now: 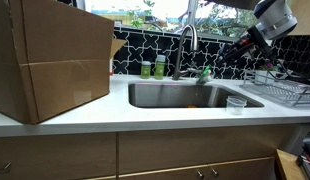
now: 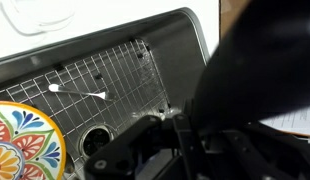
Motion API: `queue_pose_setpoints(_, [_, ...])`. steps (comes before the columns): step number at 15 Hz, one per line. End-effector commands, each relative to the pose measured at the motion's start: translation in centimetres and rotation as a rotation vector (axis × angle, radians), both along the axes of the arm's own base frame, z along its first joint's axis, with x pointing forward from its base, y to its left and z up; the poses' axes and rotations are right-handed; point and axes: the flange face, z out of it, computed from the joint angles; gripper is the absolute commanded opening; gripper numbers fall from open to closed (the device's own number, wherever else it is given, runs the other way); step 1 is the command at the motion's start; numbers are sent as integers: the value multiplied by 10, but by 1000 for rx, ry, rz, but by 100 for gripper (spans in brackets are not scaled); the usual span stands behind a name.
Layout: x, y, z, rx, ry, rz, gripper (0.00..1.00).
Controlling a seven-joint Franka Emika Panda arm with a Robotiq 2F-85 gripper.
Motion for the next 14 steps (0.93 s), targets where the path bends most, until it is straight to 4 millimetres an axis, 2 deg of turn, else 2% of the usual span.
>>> queue_pose_setpoints(1, [3,-8,0,11,-13,-15,2])
queue_pose_setpoints(14, [-3,-14,0,39,4,-14,2])
